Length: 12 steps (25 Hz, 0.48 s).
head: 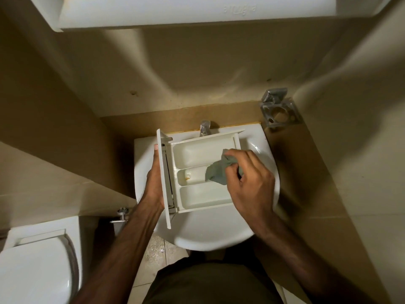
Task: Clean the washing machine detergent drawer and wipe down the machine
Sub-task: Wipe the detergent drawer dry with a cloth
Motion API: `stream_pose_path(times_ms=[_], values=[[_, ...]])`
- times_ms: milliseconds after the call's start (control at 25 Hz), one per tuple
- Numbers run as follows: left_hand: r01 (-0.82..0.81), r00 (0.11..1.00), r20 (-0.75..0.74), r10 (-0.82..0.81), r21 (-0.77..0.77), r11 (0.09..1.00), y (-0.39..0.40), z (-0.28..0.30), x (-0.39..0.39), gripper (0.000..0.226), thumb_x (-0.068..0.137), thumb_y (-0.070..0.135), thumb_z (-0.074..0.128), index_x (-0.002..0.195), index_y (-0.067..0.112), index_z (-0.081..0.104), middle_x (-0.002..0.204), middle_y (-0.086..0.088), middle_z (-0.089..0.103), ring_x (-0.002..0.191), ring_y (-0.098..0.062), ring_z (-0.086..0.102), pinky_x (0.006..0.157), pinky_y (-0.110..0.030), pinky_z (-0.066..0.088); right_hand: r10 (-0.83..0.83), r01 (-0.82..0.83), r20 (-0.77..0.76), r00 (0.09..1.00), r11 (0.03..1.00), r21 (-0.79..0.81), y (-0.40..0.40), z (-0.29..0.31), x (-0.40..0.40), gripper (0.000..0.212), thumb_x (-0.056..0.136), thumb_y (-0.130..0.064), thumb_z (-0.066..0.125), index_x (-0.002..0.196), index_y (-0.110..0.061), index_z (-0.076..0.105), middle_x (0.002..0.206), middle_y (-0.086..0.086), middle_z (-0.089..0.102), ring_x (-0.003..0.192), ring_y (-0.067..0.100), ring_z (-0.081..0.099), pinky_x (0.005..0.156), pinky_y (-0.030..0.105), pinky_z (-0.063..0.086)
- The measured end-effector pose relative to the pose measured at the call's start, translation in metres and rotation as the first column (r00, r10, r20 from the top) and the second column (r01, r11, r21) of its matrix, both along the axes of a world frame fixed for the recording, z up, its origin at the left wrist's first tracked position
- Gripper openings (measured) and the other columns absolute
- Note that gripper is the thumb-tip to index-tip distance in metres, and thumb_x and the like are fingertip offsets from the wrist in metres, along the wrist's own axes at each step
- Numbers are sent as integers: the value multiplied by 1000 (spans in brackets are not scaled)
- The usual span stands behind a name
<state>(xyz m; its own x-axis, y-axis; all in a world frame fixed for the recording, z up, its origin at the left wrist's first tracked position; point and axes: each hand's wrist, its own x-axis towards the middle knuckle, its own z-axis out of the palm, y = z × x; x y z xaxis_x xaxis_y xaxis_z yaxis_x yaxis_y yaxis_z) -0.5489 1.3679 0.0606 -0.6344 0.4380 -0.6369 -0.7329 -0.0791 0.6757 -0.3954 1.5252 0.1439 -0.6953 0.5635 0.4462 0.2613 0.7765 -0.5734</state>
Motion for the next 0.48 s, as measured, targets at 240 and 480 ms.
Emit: stream_pose_path(times_ms=[240, 480], values=[[43, 998, -51, -41, 26, 999, 3, 5, -1, 84, 92, 81, 48, 143, 15, 62, 147, -28, 54, 122, -43, 61, 113, -60, 44, 228, -298, 273, 935, 921, 250, -36, -13, -9, 24, 91, -15, 57, 106, -16, 77, 115, 7, 67, 97, 26, 63, 72, 35, 57], [19, 999, -31, -22, -99, 995, -1, -4, -5, 95, 67, 94, 62, 124, 20, 75, 131, -27, 67, 121, -51, 64, 102, -69, 50, 220, -281, 430, 876, 956, 82, -31, -6, -20, 30, 92, -26, 70, 119, -14, 64, 107, 4, 66, 81, 26, 68, 58, 36, 56]])
